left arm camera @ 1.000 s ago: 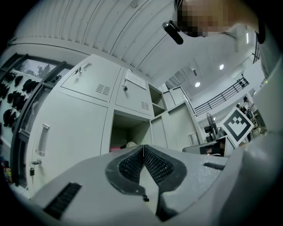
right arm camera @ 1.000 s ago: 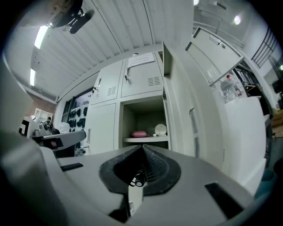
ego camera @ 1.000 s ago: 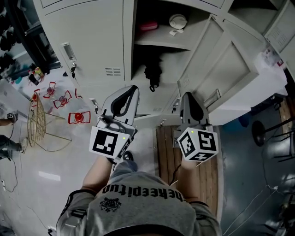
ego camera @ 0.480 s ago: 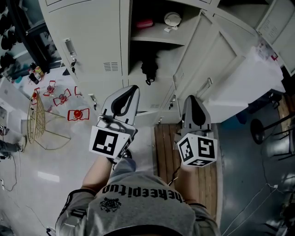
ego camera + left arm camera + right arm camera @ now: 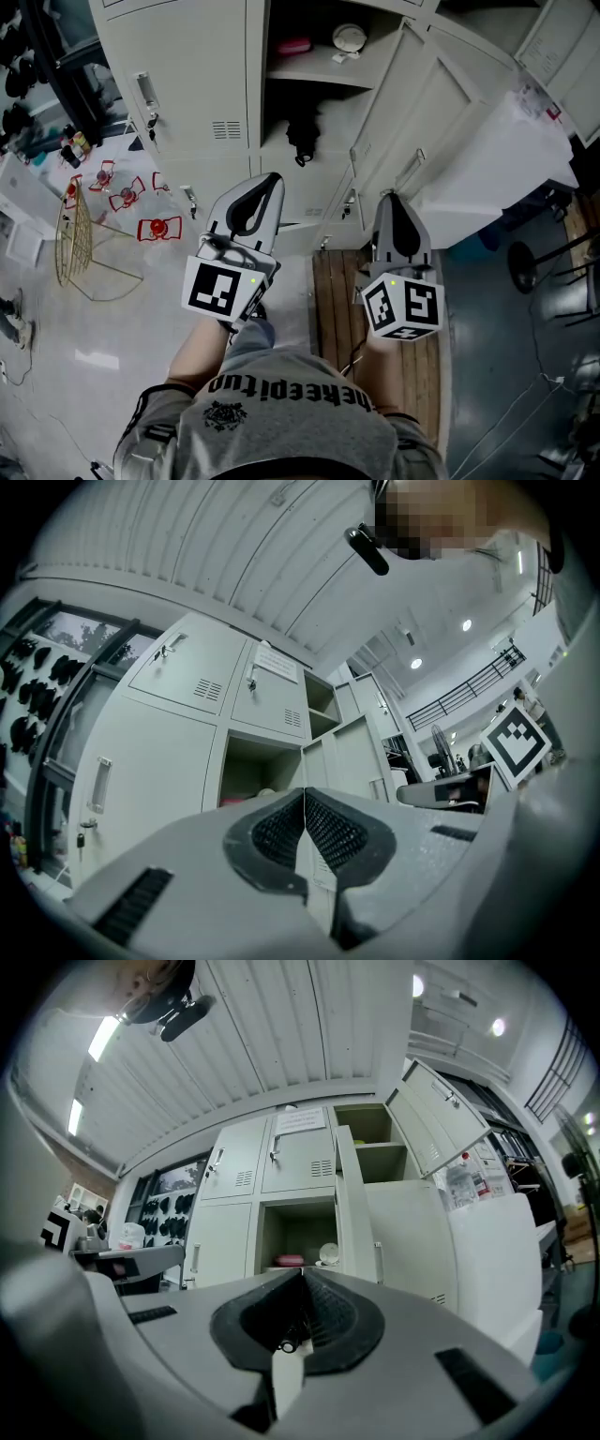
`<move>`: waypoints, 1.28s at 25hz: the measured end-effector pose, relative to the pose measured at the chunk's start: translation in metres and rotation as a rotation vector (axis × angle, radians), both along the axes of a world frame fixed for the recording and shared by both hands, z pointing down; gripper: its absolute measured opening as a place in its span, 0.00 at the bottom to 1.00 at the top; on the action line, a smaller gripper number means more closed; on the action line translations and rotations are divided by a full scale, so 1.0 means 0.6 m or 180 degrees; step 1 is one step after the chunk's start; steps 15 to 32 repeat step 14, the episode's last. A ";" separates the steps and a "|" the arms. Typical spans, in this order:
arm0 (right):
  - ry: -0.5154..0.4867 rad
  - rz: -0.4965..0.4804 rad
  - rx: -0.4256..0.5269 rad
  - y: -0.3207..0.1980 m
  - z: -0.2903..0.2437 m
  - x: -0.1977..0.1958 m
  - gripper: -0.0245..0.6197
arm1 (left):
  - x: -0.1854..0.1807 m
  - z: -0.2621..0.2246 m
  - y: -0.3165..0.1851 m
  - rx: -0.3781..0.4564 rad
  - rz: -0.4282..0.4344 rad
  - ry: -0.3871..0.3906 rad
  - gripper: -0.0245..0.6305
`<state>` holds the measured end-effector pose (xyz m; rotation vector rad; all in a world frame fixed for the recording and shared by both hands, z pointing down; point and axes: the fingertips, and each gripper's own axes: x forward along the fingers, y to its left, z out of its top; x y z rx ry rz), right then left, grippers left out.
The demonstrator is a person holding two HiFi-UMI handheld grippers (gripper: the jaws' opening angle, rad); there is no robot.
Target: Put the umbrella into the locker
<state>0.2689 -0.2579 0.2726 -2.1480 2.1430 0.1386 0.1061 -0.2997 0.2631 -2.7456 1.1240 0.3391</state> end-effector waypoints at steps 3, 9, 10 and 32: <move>-0.0002 -0.0006 0.0013 0.006 -0.003 -0.002 0.04 | 0.000 -0.004 0.008 0.0044 0.0016 0.0032 0.05; -0.0033 -0.0010 0.0021 0.016 -0.002 -0.003 0.04 | 0.000 -0.002 0.020 0.0071 0.0042 0.0038 0.05; -0.0039 -0.0012 0.0021 0.018 -0.002 -0.004 0.04 | -0.001 0.000 0.021 0.0049 0.0029 0.0024 0.05; -0.0047 -0.0015 0.0030 0.028 -0.002 -0.008 0.04 | -0.006 -0.005 0.029 0.0037 0.0000 0.0044 0.05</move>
